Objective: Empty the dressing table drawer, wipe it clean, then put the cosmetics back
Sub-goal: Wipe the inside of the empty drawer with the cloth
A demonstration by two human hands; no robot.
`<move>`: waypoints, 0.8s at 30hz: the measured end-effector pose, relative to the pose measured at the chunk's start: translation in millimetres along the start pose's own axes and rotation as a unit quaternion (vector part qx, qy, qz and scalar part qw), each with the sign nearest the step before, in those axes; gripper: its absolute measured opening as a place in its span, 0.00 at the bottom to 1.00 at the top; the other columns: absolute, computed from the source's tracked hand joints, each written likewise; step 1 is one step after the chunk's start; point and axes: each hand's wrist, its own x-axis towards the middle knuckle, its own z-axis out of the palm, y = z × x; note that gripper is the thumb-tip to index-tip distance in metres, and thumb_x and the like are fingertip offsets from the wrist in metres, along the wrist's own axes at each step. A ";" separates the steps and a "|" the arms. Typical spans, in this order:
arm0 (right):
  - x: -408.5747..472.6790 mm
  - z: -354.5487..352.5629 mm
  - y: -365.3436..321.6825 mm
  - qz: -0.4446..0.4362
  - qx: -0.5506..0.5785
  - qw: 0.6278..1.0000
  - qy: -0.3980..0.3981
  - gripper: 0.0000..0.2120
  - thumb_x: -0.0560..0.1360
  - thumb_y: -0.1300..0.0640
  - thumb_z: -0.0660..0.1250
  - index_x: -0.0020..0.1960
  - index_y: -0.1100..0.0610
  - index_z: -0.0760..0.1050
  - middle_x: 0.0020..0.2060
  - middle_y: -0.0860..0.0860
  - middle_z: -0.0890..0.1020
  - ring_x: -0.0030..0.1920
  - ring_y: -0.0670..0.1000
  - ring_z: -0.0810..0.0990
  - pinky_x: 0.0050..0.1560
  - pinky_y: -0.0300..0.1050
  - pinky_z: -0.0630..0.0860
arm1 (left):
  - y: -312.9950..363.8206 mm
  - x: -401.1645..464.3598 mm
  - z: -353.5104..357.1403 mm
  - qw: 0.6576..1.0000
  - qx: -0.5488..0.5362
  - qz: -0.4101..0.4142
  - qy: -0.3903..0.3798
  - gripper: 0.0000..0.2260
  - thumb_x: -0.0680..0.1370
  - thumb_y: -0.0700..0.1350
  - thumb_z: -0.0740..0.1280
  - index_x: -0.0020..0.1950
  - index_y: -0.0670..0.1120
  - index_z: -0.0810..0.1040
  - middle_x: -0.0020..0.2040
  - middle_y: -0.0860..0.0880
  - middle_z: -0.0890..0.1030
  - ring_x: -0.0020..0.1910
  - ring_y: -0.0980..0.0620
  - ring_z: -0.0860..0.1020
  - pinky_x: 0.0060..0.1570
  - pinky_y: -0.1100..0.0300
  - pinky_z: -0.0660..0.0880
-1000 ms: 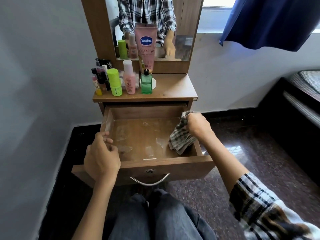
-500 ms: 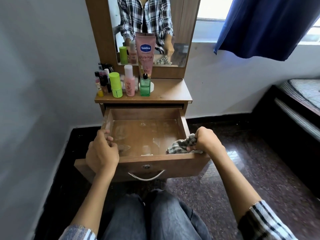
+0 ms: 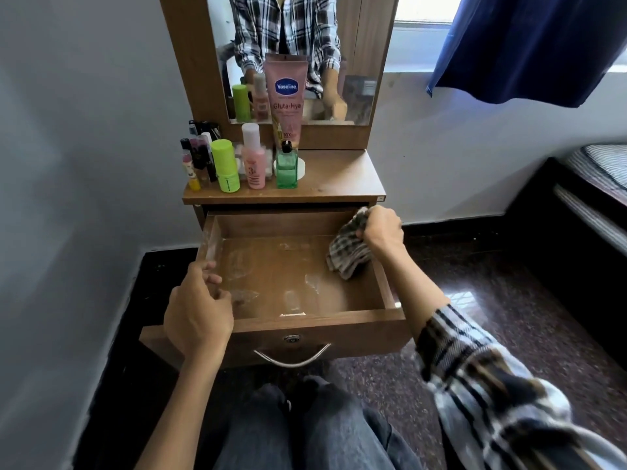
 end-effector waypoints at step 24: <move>-72.7 -39.0 63.2 -0.191 -0.162 0.952 -0.174 0.20 0.65 0.51 0.78 0.36 0.66 0.74 0.34 0.54 0.73 0.37 0.57 0.74 0.37 0.44 0.68 | 1.6 -2.4 -0.9 1.000 -0.016 -0.016 0.014 0.14 0.71 0.38 0.69 0.54 0.49 0.74 0.43 0.55 0.79 0.47 0.46 0.77 0.38 0.52 0.72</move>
